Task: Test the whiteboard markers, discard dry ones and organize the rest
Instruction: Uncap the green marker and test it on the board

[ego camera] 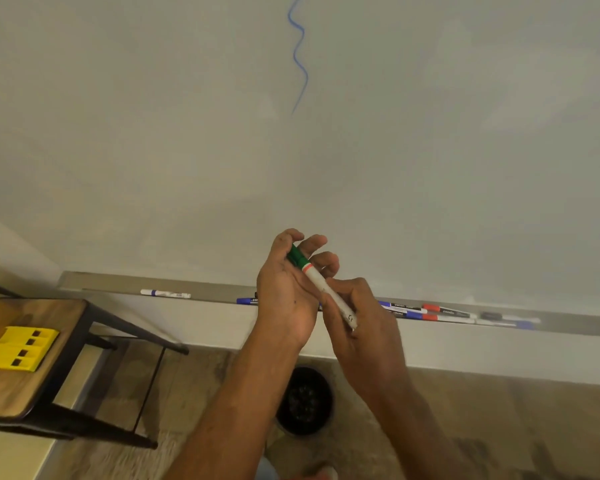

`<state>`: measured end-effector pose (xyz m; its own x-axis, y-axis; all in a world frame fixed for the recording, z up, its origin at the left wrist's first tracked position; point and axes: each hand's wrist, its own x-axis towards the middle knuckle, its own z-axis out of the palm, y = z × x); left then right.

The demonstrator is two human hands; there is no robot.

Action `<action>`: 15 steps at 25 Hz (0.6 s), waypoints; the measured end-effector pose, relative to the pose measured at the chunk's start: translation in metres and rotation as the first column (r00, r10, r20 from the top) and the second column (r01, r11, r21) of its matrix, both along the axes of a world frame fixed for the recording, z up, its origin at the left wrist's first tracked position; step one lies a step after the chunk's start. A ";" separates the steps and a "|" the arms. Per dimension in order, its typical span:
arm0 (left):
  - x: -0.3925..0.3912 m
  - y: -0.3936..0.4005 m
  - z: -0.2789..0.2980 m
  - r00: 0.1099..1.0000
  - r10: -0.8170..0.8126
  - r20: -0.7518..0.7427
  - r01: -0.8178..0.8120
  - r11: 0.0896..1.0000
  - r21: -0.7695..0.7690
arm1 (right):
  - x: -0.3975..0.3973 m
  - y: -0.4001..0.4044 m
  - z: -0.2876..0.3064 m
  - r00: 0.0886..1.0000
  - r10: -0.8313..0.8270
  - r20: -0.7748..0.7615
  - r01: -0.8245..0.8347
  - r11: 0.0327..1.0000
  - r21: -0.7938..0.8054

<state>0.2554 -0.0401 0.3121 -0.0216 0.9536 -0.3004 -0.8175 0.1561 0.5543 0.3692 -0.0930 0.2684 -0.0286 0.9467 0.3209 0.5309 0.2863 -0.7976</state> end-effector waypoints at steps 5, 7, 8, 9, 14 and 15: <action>0.009 0.002 -0.016 0.996 0.078 -0.046 -0.076 0.995 0.058 | -0.013 -0.007 -0.004 0.989 0.022 -0.149 -0.039 0.993 -0.115; 0.012 0.004 -0.022 0.994 0.091 -0.068 -0.085 0.993 0.083 | -0.015 -0.009 -0.004 0.976 0.025 -0.215 -0.057 0.988 -0.144; 0.013 0.005 -0.025 0.994 0.089 -0.071 -0.083 0.993 0.083 | -0.015 -0.009 -0.005 0.971 0.024 -0.237 -0.061 0.987 -0.147; 0.013 0.006 -0.028 0.994 0.085 -0.069 -0.079 0.994 0.080 | -0.016 -0.009 -0.005 0.967 0.023 -0.255 -0.063 0.986 -0.152; 0.015 0.009 -0.042 0.995 0.066 -0.074 -0.062 0.997 0.056 | -0.018 -0.008 -0.014 0.950 -0.004 -0.311 -0.059 0.979 -0.194; 0.015 0.009 -0.044 0.994 0.064 -0.083 -0.060 0.997 0.051 | -0.018 -0.008 -0.016 0.950 -0.007 -0.312 -0.058 0.979 -0.197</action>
